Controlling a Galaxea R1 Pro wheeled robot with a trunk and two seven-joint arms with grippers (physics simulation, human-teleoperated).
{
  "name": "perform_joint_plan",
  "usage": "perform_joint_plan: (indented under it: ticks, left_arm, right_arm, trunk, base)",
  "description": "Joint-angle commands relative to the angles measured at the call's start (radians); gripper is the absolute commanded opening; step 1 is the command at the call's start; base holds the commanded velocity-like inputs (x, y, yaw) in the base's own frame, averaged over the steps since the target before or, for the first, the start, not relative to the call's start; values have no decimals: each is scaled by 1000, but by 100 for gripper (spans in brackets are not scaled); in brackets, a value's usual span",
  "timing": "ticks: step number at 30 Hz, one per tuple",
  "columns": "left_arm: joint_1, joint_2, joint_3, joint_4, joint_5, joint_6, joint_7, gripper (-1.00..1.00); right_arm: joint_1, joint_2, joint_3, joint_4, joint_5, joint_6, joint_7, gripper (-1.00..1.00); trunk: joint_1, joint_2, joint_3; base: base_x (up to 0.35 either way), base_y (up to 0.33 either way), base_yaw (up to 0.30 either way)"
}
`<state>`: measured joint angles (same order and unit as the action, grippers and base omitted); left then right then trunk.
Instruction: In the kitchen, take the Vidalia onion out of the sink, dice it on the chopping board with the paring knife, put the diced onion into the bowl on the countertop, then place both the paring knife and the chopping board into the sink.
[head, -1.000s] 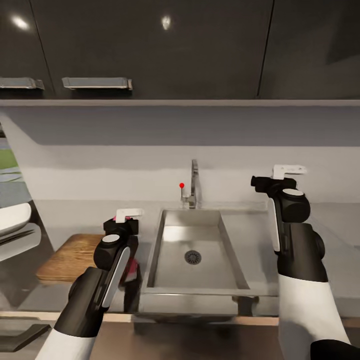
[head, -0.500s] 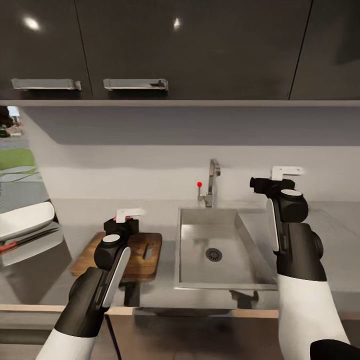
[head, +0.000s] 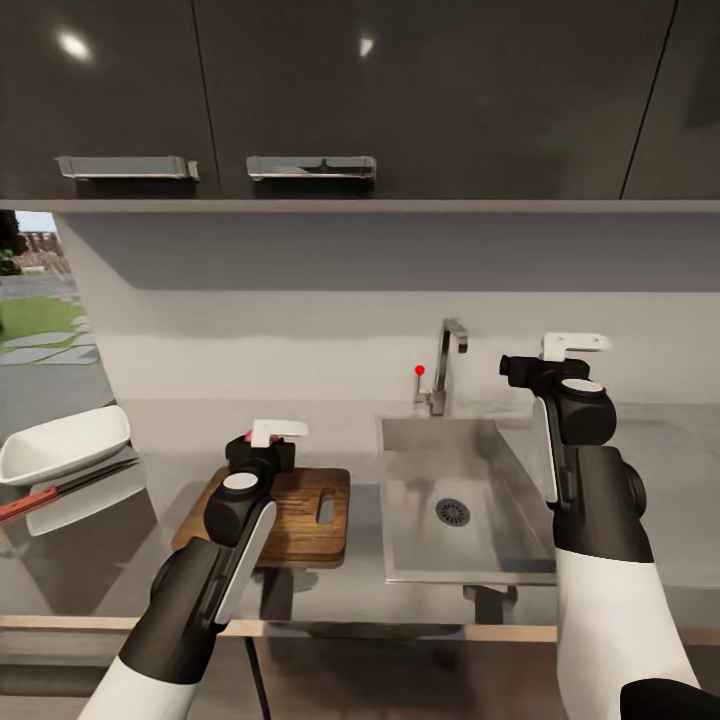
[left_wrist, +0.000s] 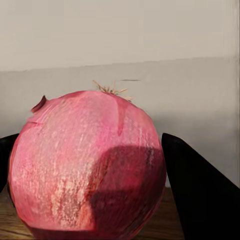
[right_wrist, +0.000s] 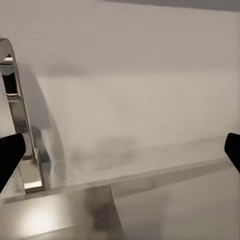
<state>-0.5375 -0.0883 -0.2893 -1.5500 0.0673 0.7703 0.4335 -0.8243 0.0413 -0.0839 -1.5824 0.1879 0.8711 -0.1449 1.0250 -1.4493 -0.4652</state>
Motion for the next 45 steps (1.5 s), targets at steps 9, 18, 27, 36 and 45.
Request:
perform_joint_plan:
  ticks: [9,18,27,36,45]
  left_arm:
    - [-1,2,-16,0,5,4,7,-100]
    - [-1,2,-15,-1,4,4,7,-100]
    - [-1,3,-13,-1,3,4,8,-100]
    - [-1,4,-14,-1,3,4,8,-100]
    - [-1,6,-16,-1,3,4,8,-100]
  right_arm:
    - [-1,0,0,9,5,5,1,100]
    - [-1,-3,-2,200,5,-101,2,100]
    - [-1,-9,-5,420,6,-371,7,100]
    - [-1,-17,-7,436,5,-385,8,100]
    - [-1,-23,-10,436,4,-385,8,100]
  trunk:
    - [0,-1,-1]
    - [0,-1,-1]
    - [0,-1,-1]
    - [0,-1,-1]
    - [0,-1,-1]
  base:
    - [2,3,0]
    - [0,0,0]
    - [0,0,0]
    - [0,0,0]
    - [-61,0,0]
